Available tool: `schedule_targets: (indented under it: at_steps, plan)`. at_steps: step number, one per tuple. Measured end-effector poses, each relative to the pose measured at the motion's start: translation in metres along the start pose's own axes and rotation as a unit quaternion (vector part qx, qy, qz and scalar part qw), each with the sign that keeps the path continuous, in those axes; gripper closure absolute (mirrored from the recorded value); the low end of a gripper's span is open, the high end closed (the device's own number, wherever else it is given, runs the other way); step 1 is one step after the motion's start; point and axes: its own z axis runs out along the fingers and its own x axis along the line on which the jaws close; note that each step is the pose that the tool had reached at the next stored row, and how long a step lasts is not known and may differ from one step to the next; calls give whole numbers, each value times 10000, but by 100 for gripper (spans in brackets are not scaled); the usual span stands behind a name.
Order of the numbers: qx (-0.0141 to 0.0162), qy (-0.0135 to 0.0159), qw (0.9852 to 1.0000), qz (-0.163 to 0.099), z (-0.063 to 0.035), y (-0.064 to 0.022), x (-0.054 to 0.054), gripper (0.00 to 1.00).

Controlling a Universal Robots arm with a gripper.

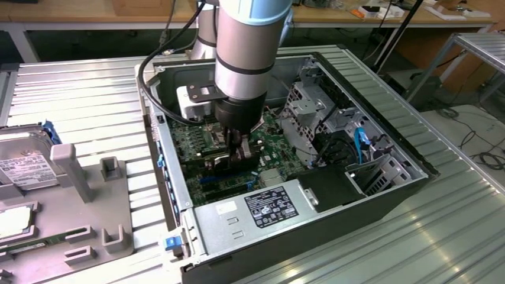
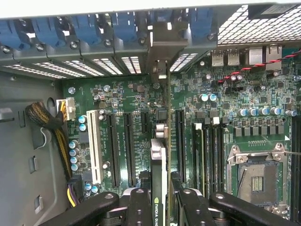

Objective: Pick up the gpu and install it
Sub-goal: 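Insert the gpu into the slot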

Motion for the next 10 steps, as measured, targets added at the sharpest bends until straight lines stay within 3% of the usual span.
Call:
schedule_targets:
  at_steps: [10]
  plan:
    - [0,0,10000,0,0,1,-28,73]
